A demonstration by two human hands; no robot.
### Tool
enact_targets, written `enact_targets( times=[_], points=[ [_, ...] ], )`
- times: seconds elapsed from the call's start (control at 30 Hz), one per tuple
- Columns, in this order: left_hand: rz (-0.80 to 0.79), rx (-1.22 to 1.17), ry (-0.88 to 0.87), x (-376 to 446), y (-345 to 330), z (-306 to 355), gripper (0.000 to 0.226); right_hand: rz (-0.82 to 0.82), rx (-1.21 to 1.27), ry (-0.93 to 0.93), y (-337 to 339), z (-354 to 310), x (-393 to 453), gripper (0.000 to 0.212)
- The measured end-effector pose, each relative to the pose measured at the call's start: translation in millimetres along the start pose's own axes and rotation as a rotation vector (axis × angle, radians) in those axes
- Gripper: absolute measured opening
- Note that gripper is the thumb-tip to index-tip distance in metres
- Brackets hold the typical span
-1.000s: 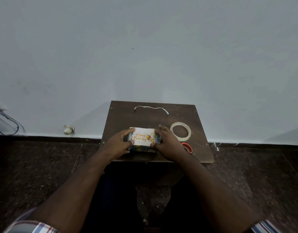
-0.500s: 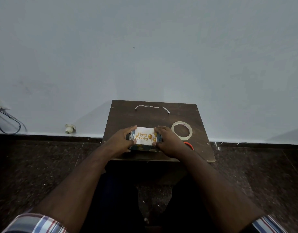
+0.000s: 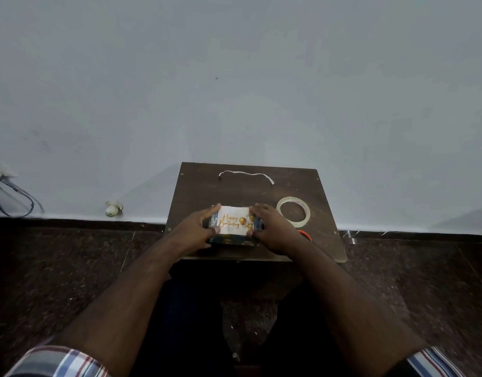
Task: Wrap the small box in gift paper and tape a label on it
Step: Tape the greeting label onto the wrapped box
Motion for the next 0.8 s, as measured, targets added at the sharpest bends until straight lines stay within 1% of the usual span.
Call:
enact_targets(
  times=[0.33, 0.63, 0.73, 0.8],
  points=[
    [-0.022, -0.133, 0.077, 5.0, -0.4, -10.1, 0.068, 0.0, 0.01, 0.014, 1.6, 2.5, -0.2, 0.07],
    [-0.027, -0.17, 0.101, 5.0, -1.1, -12.2, 0.068, 0.031, 0.094, 0.013, 5.3, 7.1, -4.1, 0.067],
    [-0.027, -0.192, 0.104, 2.9, -0.6, -12.5, 0.063, 0.046, 0.116, 0.015, 8.0, 8.9, -6.3, 0.064],
    [-0.023, -0.214, 0.098, 1.7, 0.0, -13.6, 0.056, 0.105, 0.106, 0.016, 14.0, 12.1, -7.0, 0.062]
  ],
)
Point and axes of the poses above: each hand's wrist, its own x-axis towards the middle knuckle, its own y-axis out of the back of the hand, z = x × y, the point moved 7 cm from there along x, towards the middle knuckle, and after that the axes turned 6 degrees about x, right-handed, at the moved point
